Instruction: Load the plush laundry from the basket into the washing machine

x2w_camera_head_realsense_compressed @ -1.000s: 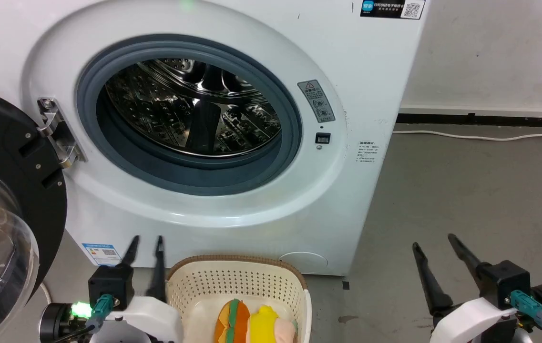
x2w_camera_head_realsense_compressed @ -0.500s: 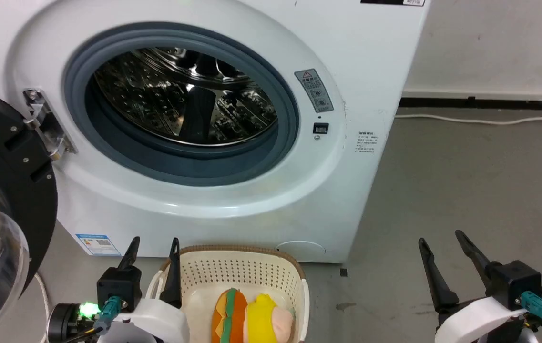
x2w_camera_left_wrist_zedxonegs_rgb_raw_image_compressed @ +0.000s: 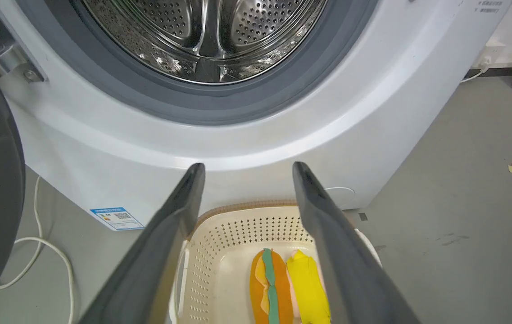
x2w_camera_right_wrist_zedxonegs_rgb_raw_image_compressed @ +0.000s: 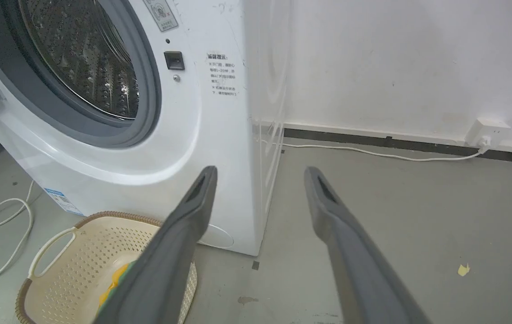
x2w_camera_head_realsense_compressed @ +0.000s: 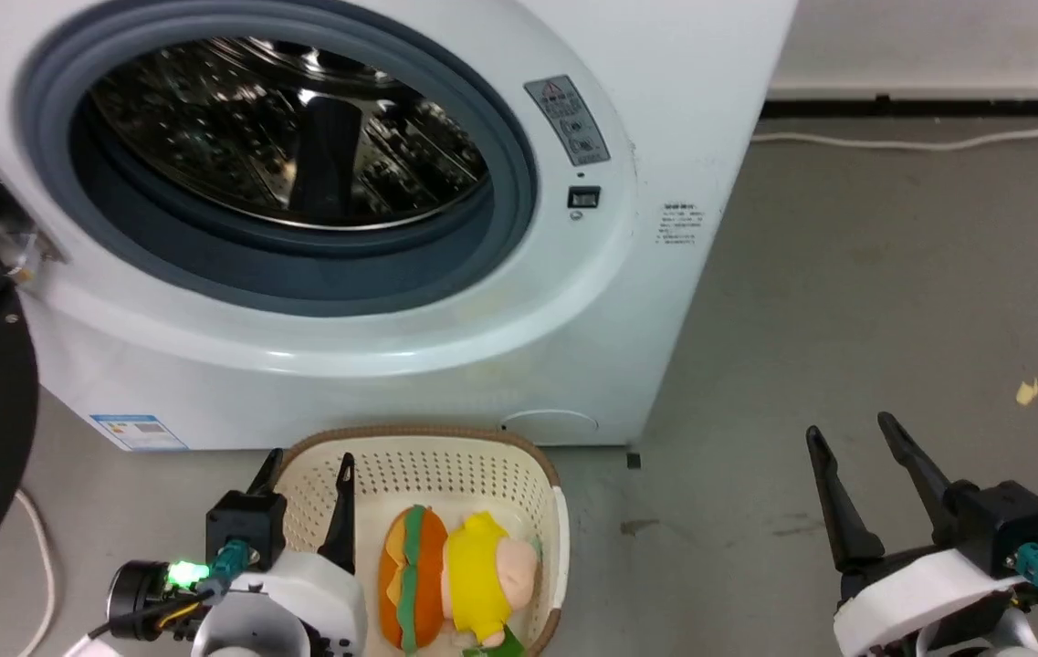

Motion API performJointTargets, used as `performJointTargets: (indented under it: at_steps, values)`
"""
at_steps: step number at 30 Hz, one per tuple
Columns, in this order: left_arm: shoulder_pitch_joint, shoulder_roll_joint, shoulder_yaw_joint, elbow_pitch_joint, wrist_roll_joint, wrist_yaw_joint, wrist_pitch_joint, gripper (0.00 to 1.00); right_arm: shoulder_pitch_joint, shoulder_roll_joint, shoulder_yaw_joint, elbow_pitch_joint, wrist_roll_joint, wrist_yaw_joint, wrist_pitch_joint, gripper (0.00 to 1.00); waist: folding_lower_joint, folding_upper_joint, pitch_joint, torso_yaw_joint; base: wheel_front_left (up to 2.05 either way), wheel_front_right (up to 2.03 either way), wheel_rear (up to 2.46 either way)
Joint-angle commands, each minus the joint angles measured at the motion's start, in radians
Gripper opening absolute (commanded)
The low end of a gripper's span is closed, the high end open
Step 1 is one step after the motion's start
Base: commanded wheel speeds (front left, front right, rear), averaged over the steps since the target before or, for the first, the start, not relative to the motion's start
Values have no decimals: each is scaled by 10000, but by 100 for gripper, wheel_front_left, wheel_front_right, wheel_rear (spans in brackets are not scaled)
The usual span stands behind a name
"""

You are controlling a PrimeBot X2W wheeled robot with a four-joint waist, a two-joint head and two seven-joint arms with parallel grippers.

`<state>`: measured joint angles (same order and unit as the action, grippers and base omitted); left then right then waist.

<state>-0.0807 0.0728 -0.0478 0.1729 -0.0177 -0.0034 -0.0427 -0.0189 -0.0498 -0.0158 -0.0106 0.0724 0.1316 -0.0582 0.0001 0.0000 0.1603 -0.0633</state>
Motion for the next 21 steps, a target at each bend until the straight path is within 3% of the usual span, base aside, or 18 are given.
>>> performJointTargets:
  at_steps: [1,21]
  values:
    - [-256,73,-34,193,-54,-62,21,100,-185,-1,24,-51,108,-2,-110,100,-1,0,231,-144,0,0,0]
    - [-1736,987,-221,2721,-375,-320,395,100,-662,-2,360,-228,912,-4,-526,100,-1,0,2095,-1118,0,0,0]
